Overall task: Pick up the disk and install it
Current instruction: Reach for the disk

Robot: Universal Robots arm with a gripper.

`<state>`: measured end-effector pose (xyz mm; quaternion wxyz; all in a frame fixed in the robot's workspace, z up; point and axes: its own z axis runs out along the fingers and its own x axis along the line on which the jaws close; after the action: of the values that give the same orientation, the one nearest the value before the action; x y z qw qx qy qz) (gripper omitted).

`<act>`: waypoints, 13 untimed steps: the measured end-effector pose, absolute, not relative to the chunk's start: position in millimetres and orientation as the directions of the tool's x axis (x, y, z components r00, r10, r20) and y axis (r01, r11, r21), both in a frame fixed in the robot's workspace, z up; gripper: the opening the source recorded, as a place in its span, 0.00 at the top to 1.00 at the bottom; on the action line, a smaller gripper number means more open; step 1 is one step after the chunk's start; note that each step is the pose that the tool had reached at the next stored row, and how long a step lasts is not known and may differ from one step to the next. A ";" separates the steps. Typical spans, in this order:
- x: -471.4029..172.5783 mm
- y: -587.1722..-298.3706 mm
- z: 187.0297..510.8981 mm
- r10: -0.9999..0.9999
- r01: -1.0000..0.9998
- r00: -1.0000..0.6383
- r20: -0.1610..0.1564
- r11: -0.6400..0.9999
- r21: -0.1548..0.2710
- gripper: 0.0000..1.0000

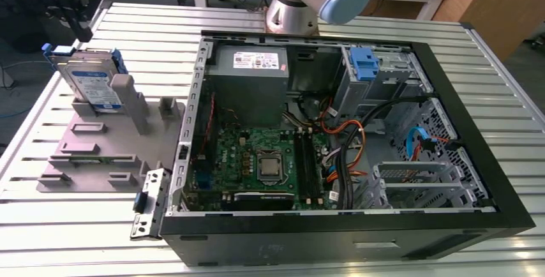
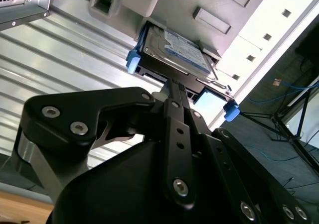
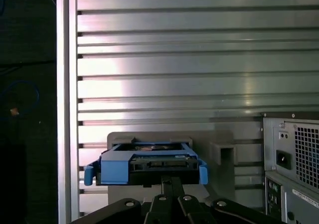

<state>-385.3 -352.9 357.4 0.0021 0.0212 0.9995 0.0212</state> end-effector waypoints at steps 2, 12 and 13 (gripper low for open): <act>-387.4 -352.9 355.5 0.039 0.038 -0.999 -0.004 0.998 0.043 0.89; -398.6 -353.0 348.5 0.024 0.024 -1.000 -0.003 0.999 0.041 0.89; -399.4 -353.0 348.1 0.024 0.024 -1.000 -0.003 0.999 0.041 0.89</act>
<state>-399.4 -353.0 348.1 0.0018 0.0120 0.9997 0.0206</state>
